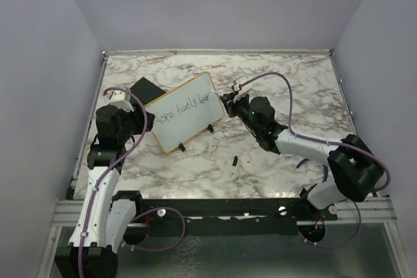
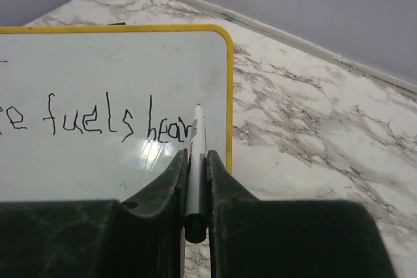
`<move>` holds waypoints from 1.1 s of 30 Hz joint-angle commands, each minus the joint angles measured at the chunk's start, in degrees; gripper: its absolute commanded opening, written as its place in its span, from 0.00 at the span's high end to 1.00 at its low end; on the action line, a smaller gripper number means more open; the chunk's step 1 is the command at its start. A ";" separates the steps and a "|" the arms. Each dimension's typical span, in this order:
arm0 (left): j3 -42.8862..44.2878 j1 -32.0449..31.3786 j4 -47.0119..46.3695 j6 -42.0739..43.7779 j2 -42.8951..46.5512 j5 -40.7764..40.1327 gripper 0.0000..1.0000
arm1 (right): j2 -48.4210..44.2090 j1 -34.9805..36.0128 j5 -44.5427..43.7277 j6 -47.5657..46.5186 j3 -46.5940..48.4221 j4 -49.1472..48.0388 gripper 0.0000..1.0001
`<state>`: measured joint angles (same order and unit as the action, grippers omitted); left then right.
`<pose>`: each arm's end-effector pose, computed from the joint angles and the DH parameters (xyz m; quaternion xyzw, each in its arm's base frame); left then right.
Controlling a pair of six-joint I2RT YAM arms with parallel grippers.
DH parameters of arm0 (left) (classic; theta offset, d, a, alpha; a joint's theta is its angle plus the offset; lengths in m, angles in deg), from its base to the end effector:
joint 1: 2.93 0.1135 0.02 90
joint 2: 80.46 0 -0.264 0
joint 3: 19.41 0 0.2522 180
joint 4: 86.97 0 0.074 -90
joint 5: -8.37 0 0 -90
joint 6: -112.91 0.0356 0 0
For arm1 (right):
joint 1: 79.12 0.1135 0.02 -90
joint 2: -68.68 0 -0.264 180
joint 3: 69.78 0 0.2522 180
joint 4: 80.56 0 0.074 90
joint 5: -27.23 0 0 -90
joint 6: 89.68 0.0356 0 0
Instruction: Write a sentence on the whiteboard
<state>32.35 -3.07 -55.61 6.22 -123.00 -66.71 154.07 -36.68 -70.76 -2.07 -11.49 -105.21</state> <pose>0.1748 -0.0096 0.2915 -0.0467 0.8246 -0.1876 0.5317 0.2487 0.2207 0.2571 -0.2301 0.6843 0.1891 0.6656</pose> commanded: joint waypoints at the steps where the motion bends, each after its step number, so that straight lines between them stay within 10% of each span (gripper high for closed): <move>1: -0.54 -0.39 -0.93 0.02 0.80 0.46 0.50 | 1.51 0.32 1.05 0.50 1.51 0.00 0.99; 33: -0.48 -0.39 -0.94 0.13 0.71 0.40 0.50 | 6.04 0.28 0.82 0.42 3.21 -0.61 1.00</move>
<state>32.35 -3.07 -55.61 6.22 -122.87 -66.71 158.92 -36.68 -70.57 -2.09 -9.48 -105.27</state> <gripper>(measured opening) 0.496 0.134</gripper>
